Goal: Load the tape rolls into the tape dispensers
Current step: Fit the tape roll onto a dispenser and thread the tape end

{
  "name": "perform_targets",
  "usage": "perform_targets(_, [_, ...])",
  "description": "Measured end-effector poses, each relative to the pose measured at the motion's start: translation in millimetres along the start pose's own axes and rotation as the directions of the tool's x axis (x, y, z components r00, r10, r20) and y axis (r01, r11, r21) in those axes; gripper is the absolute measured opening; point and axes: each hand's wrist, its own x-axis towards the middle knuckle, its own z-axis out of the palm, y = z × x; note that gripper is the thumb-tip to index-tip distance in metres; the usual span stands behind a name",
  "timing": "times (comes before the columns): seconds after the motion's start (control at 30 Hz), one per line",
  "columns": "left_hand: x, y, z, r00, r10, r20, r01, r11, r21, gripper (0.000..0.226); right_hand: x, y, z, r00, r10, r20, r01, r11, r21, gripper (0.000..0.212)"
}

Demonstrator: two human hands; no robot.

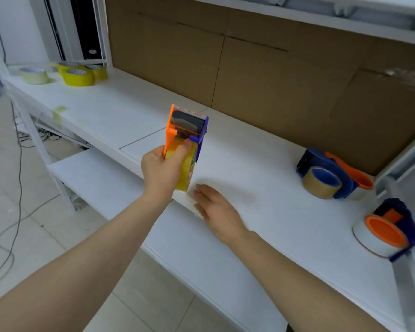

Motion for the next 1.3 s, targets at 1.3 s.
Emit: perform_targets(1.3, [-63,-2,71,0.622,-0.296,0.725,0.001,0.926,0.377,0.045,-45,39,-156,0.657,-0.028,-0.753,-0.15,0.974,-0.168,0.012])
